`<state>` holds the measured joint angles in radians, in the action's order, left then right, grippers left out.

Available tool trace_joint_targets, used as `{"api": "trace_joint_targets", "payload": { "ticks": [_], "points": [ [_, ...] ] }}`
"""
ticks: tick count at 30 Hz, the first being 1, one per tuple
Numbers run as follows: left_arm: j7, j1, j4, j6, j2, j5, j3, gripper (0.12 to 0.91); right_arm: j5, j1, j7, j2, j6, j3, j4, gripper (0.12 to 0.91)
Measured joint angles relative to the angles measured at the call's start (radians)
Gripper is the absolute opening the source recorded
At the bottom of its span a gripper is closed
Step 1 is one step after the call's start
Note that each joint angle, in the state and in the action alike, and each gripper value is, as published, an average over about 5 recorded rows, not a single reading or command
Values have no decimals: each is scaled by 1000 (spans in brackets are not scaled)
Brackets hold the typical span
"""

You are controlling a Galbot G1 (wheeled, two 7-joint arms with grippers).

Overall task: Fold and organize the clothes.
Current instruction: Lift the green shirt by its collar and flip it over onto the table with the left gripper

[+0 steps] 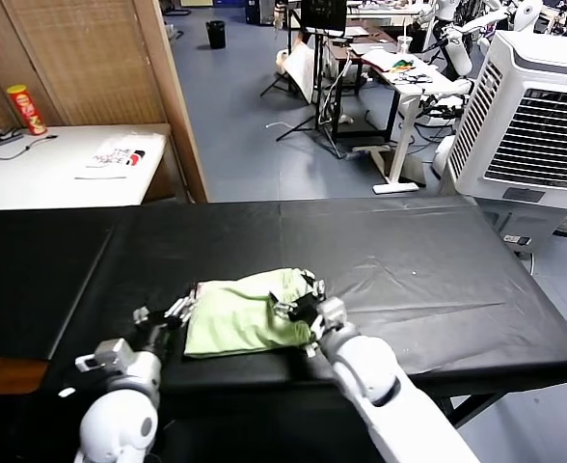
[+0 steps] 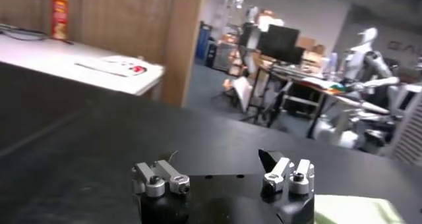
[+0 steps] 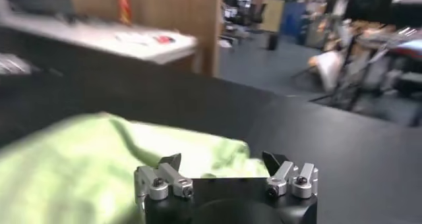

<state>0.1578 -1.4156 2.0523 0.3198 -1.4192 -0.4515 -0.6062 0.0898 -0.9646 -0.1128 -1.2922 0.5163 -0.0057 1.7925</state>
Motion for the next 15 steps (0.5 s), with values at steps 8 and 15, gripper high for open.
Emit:
{"api": "trace_joint_targets", "payload": {
  "ticks": [8, 15],
  "points": [
    [-15, -8, -35, -22, -28, -96, -20, 798, 6, -23, -14, -25, -66, 30, 10, 798],
    [-23, -22, -56, -42, -65, -211, -18, 798, 57, -70, 4, 11, -72, 72, 89, 798]
  ]
}}
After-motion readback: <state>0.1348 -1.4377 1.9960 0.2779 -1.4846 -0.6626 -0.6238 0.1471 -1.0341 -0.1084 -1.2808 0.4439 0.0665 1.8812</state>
